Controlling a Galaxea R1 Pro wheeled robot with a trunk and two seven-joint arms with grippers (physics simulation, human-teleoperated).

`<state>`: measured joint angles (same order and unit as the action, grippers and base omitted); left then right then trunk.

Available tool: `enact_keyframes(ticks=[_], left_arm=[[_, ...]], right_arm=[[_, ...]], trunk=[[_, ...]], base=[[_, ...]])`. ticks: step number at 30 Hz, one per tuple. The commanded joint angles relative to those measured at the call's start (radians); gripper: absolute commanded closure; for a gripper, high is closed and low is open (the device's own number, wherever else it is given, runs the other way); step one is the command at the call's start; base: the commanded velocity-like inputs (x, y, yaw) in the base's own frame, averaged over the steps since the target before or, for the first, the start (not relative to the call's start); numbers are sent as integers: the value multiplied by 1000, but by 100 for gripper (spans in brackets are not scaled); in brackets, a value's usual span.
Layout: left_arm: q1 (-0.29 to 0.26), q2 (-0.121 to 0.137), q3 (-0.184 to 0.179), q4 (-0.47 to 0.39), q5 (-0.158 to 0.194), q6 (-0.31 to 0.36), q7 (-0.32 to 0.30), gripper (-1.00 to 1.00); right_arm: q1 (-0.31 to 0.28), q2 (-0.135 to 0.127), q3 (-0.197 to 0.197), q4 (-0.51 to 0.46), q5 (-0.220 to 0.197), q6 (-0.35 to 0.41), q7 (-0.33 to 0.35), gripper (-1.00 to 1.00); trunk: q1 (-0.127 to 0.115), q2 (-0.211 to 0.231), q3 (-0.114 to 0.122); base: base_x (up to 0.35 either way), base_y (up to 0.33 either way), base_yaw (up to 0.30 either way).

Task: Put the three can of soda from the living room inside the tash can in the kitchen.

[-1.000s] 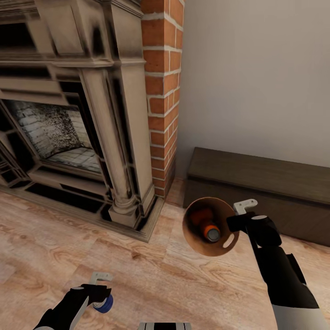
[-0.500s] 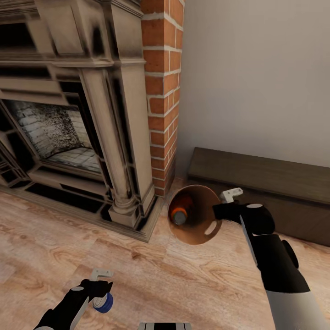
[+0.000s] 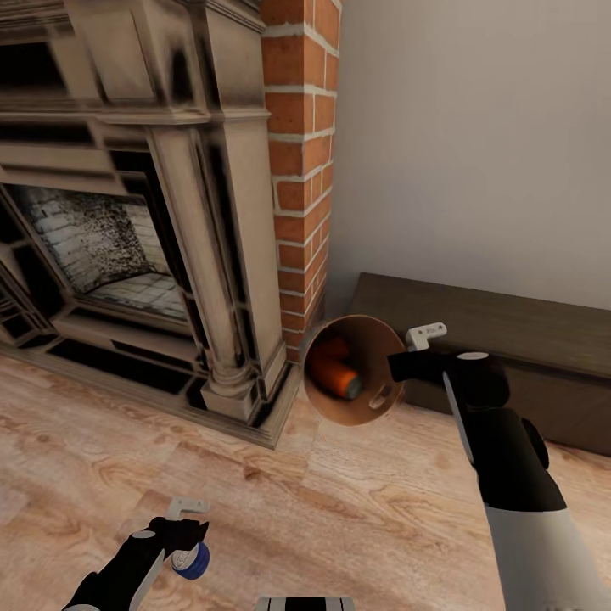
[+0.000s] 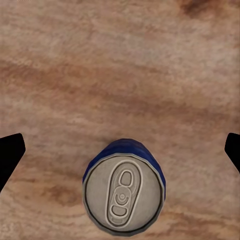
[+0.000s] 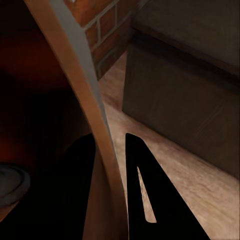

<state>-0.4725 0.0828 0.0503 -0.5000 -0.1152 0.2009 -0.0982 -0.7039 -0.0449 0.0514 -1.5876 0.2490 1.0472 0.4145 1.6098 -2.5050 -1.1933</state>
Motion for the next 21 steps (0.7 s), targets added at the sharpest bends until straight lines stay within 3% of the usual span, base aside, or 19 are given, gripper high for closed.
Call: enact_keyframes(ticks=[1,19,21], left_arm=[[0,0,0,0,0,0,0,-100],[0,1,-1,-1,1,-1,-4,-100],[0,1,-1,-2,2,-1,-5,-100]], right_arm=[[-6,1,0,0,3,0,2,100],[-13,-15,10,0,-4,0,4,100],[-11,-34,11,0,-6,0,4,100]], trunk=[[0,0,0],[0,0,0],[0,0,0]], base=[[0,0,0],[0,0,0],[0,0,0]])
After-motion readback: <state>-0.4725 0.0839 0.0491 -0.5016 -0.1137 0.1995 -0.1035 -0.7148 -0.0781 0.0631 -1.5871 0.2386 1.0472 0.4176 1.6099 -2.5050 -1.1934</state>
